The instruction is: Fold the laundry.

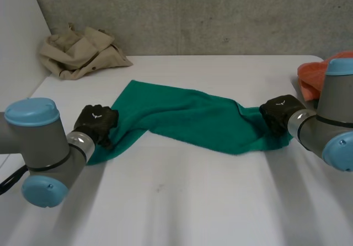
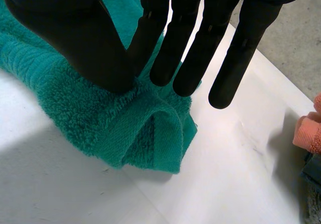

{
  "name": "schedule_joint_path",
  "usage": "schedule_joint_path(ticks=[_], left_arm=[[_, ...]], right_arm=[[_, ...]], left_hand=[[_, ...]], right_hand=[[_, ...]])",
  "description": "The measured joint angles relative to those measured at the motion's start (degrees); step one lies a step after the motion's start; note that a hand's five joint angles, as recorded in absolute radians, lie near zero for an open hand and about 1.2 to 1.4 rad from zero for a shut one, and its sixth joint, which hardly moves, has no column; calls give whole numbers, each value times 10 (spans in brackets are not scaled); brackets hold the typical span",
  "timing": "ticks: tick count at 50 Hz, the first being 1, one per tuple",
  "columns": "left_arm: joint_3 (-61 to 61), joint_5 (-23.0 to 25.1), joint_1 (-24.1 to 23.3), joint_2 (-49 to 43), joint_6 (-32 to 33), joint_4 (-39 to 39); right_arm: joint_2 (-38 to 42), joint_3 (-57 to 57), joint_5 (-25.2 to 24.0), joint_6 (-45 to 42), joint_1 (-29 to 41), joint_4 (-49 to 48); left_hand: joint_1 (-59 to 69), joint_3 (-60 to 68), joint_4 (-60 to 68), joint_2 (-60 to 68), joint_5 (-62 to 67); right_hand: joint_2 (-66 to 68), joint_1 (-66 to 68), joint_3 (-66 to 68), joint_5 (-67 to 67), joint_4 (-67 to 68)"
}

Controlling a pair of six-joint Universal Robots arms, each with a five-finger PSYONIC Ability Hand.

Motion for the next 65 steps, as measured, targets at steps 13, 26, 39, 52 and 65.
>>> schedule_joint_path(ticks=[13,26,39,52,65], left_arm=[[30,-9,-1,-45,22,0],[18,21,-10,30,23,-46],[-22,54,-11,263,-24,-127],[-14,65,-23,308,-56,-169],[0,53,-55,319,-100,-200]], right_arm=[[-12,17,0,3,4,7],[-82,50,4,0,-19,22],[-184,-51,-16,11,-49,34],[84,-251,-22,57,2,-153],[58,-189,48,117,19,-240]], left_hand=[[201,174,177,177,177],[289,313,320,319,304],[289,313,320,319,304],[289,313,320,319,304],[289,313,320,319,304]], right_hand=[[0,1,0,0,0],[0,0,0,0,0],[0,0,2,0,1],[-208,-187,-207,-197,-211],[-558,-528,-562,-541,-567]])
